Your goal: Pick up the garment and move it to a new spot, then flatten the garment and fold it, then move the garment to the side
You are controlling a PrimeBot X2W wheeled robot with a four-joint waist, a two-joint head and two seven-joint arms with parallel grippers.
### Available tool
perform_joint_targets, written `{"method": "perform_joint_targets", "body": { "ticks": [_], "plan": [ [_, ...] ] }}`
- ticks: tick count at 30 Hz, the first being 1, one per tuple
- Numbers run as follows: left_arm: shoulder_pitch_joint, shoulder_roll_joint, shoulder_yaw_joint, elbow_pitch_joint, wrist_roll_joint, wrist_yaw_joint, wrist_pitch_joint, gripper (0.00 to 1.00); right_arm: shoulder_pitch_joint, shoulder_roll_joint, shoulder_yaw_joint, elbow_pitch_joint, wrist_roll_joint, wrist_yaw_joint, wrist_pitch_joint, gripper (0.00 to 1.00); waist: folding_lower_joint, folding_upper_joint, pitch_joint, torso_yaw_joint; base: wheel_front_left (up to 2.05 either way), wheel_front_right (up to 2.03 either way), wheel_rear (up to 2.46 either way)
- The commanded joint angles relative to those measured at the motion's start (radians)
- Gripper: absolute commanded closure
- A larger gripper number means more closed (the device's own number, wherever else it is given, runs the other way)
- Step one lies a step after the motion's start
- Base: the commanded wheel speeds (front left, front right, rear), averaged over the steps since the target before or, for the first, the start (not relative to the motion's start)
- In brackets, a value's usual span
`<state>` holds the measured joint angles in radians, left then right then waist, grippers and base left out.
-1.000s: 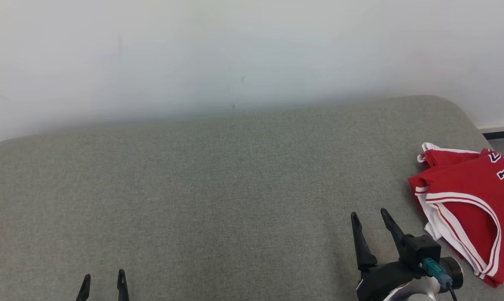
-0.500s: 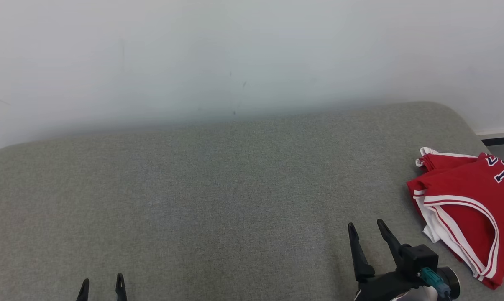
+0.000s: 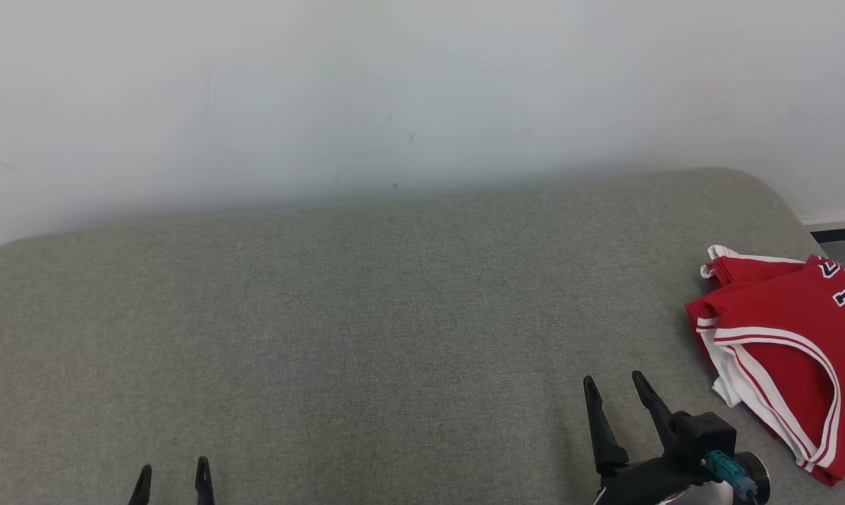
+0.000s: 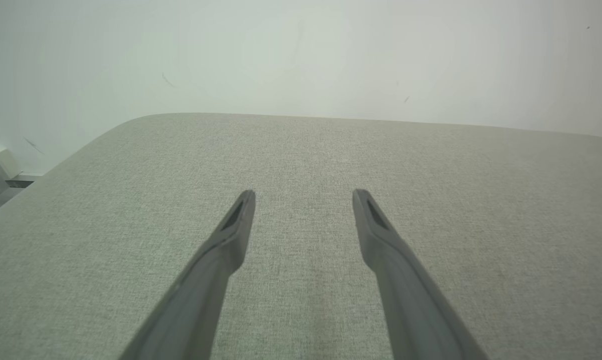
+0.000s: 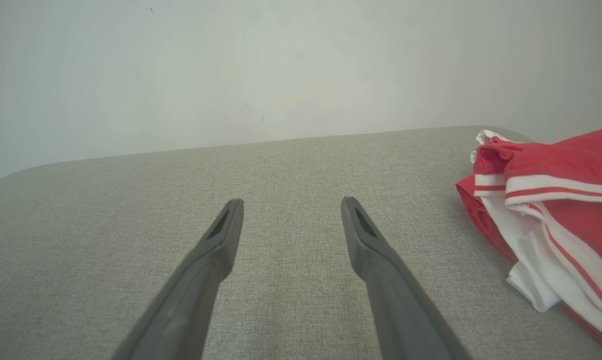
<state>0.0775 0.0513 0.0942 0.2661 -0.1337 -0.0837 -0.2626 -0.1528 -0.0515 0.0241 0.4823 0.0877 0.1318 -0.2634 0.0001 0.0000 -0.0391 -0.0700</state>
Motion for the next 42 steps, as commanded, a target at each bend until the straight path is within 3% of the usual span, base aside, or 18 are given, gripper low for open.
{"method": "perform_joint_targets", "body": {
  "ticks": [1, 7, 8, 13, 42],
  "plan": [
    [0.002, -0.001, 0.000, -0.007, -0.009, -0.002, -0.003, 0.00, 0.001, 0.002, 0.004, 0.004, 0.012, -0.003, 0.000, 0.00, -0.0001, 0.0000, 0.000, 0.002, 0.00, 0.00, 0.00],
    [0.002, -0.001, -0.003, -0.001, -0.015, -0.011, -0.003, 0.00, -0.003, 0.002, 0.003, 0.005, 0.017, -0.003, 0.000, 0.00, -0.0001, 0.0000, 0.001, 0.003, 0.00, 0.00, 0.00],
    [0.000, -0.001, -0.002, 0.004, -0.008, -0.012, 0.000, 1.00, 0.001, 0.000, 0.003, 0.009, 0.016, 0.000, 0.000, 1.00, 0.0000, 0.0000, 0.001, 0.003, 0.00, 0.00, 0.00],
    [0.000, -0.006, 0.003, 0.047, -0.026, -0.014, 0.014, 1.00, 0.028, 0.000, -0.004, 0.046, 0.034, 0.000, 0.012, 1.00, 0.0000, 0.0000, 0.002, 0.004, 0.00, 0.00, 0.00],
    [-0.068, -0.003, 0.007, 0.018, -0.544, -0.026, 0.141, 1.00, 0.034, 0.001, -0.050, -0.060, 0.565, 0.000, 0.140, 1.00, 0.0000, 0.0000, 0.011, 0.019, 0.00, 0.00, 0.00]
  ]
}}
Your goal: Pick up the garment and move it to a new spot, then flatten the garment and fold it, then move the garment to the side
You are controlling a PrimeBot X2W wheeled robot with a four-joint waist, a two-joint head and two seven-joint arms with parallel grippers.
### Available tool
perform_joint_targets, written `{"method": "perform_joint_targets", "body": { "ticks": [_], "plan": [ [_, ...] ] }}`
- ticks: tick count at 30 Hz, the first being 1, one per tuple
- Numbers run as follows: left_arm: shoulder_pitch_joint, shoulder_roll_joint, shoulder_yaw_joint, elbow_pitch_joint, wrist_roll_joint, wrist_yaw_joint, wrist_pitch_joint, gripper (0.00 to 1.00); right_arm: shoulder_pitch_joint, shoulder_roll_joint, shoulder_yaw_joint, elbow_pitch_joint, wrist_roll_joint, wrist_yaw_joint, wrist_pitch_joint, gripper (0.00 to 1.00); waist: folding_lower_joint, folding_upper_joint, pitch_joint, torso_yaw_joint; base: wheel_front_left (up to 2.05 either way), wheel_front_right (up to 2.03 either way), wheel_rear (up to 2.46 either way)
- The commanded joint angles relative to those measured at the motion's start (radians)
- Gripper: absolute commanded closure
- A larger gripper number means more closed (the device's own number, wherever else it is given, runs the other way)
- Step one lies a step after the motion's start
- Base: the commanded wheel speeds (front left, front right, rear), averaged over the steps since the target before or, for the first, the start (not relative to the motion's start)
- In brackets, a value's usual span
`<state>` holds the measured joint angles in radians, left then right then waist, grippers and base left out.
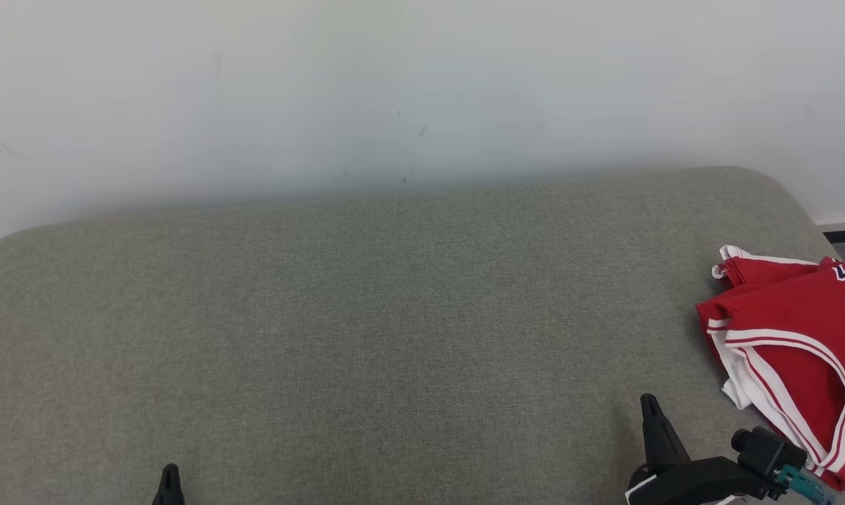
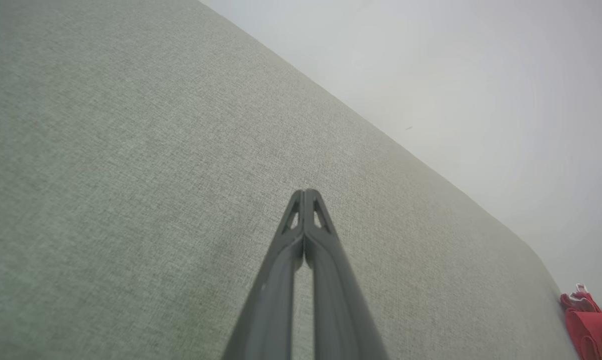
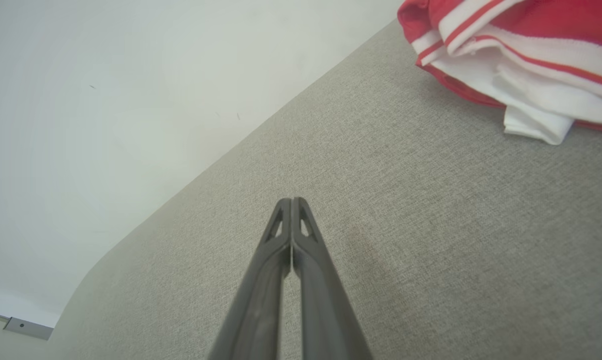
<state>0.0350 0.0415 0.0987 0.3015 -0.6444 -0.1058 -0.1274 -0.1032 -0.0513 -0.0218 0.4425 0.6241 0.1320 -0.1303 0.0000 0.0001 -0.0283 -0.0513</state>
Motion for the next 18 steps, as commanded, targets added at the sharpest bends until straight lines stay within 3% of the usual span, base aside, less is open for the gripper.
{"method": "perform_joint_targets", "body": {
  "ticks": [1, 18],
  "plan": [
    [-0.028, 0.006, 0.003, -0.018, -0.047, -0.004, 0.010, 1.00, -0.016, 0.000, -0.005, -0.023, 0.044, -0.001, 0.010, 1.00, 0.0000, -0.0001, 0.001, 0.001, 0.00, 0.00, 0.00],
    [-0.058, 0.008, 0.006, -0.028, -0.280, -0.009, 0.068, 1.00, -0.014, 0.001, -0.028, -0.068, 0.281, -0.001, 0.070, 1.00, 0.0000, -0.0001, 0.006, 0.010, 0.00, 0.00, 0.00]
  ]
}}
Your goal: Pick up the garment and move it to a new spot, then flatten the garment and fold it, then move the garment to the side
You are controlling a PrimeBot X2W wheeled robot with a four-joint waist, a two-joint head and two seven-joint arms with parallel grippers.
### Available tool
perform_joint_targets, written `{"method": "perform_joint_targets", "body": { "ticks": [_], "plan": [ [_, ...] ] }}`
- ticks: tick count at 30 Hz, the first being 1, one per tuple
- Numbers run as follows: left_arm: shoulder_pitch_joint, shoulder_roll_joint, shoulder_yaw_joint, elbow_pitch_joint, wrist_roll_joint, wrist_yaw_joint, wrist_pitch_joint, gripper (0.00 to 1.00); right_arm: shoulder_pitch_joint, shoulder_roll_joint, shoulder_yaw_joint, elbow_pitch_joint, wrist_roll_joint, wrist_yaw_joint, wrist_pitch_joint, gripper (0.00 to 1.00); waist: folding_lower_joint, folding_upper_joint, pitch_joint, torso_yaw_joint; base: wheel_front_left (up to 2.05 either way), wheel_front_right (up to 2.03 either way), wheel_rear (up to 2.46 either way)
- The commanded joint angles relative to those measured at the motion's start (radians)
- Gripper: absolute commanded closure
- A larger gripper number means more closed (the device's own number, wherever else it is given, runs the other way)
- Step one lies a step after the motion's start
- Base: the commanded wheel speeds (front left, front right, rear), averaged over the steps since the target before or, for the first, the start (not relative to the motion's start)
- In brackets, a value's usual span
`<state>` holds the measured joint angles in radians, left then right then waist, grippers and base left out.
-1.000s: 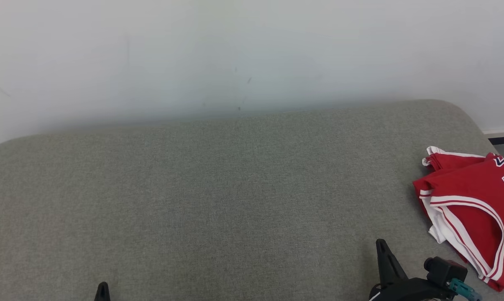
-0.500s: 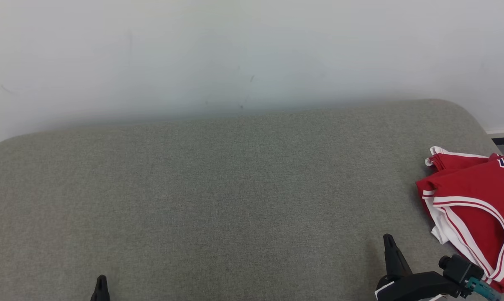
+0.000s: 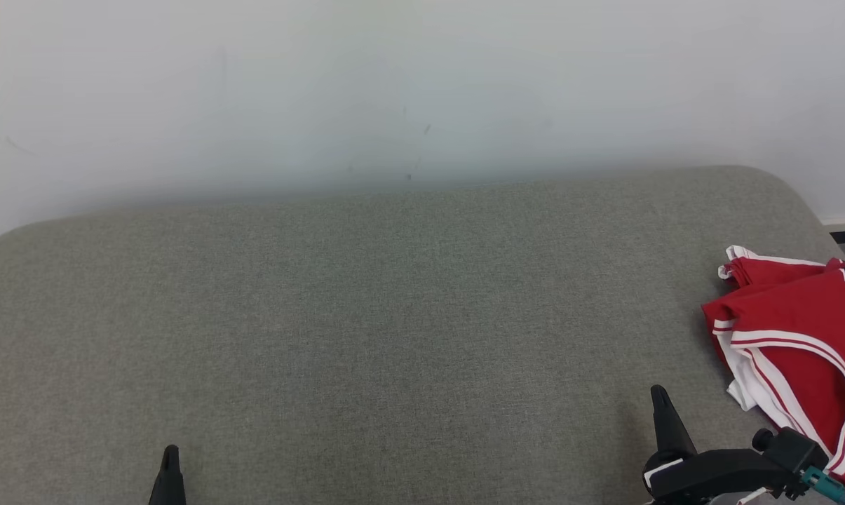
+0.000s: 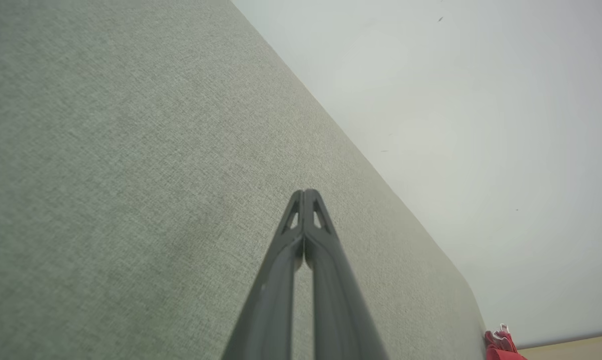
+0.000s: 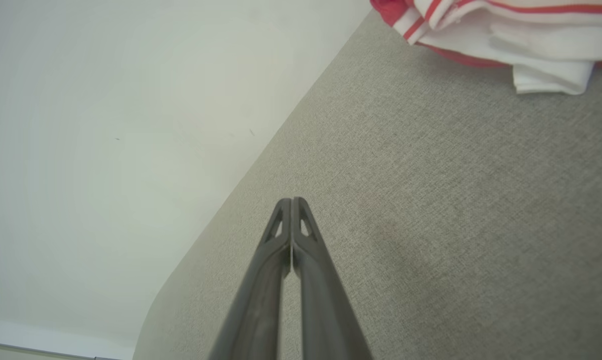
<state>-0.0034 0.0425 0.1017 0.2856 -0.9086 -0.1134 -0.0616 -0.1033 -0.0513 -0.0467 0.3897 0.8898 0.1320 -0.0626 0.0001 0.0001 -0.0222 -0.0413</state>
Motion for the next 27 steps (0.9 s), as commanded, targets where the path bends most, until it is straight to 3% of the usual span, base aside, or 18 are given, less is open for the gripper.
{"method": "perform_joint_targets", "body": {
  "ticks": [1, 27],
  "plan": [
    [-0.022, 0.007, 0.004, -0.013, -0.026, -0.002, 0.006, 1.00, -0.014, 0.001, -0.004, -0.018, 0.028, -0.001, 0.005, 1.00, 0.0000, -0.0001, 0.000, 0.001, 0.00, 0.00, 0.00],
    [-0.061, 0.008, 0.008, -0.026, -0.313, -0.011, 0.078, 1.00, -0.012, 0.001, -0.031, -0.074, 0.319, -0.001, 0.078, 1.00, 0.0000, -0.0001, 0.009, 0.014, 0.00, 0.00, 0.00]
  ]
}}
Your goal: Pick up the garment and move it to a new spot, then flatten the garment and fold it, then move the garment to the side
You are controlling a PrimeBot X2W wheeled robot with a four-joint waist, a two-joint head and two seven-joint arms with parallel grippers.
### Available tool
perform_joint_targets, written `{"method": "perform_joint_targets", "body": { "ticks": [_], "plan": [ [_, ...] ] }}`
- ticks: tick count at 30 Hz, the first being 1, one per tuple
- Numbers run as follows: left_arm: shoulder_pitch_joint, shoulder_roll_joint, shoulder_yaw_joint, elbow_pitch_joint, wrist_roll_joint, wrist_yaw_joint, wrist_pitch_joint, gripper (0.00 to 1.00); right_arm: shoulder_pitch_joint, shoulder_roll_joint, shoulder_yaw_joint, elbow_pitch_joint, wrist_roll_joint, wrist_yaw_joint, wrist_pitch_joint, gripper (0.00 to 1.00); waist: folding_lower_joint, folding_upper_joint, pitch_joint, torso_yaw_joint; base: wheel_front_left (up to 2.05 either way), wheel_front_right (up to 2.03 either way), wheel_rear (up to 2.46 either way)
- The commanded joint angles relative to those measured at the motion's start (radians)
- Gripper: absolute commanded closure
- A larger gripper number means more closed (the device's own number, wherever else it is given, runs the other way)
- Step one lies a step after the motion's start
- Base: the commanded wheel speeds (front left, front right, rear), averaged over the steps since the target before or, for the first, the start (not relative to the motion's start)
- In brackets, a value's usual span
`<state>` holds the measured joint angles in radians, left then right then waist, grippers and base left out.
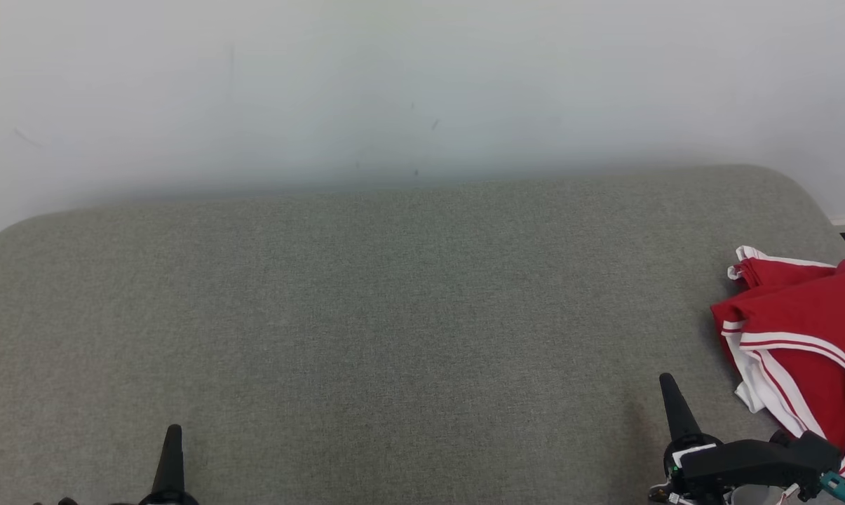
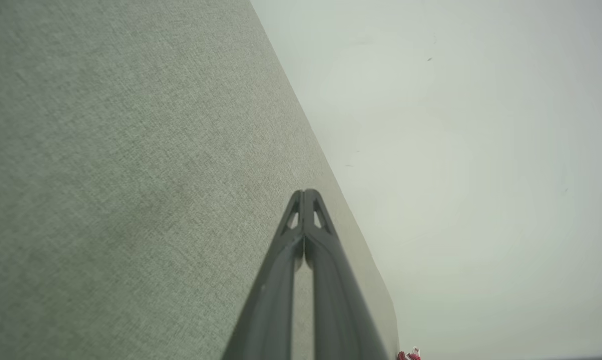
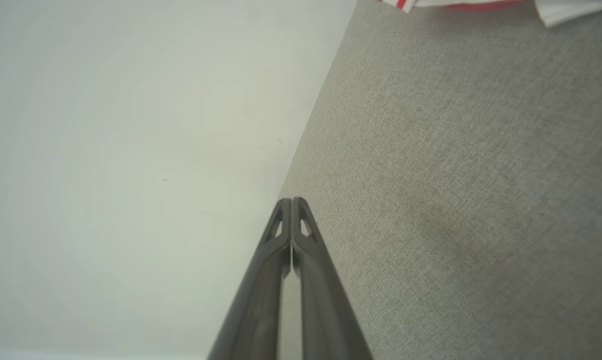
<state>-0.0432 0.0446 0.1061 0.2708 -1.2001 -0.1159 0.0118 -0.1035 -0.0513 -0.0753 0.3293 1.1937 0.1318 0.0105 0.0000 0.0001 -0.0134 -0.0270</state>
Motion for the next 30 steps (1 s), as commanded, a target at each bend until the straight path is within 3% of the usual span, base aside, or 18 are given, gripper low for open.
{"method": "perform_joint_targets", "body": {
  "ticks": [1, 30],
  "plan": [
    [-0.022, 0.006, 0.004, -0.012, -0.031, -0.009, 0.008, 1.00, -0.012, 0.001, -0.003, -0.015, 0.026, -0.001, 0.007, 1.00, 0.0000, -0.0001, 0.000, 0.001, 0.00, 0.00, 0.00],
    [-0.052, 0.007, 0.007, -0.022, -0.272, -0.014, 0.069, 1.00, -0.009, 0.002, -0.027, -0.060, 0.271, -0.002, 0.070, 1.00, 0.0000, -0.0001, 0.010, 0.016, 0.00, 0.00, 0.00]
  ]
}}
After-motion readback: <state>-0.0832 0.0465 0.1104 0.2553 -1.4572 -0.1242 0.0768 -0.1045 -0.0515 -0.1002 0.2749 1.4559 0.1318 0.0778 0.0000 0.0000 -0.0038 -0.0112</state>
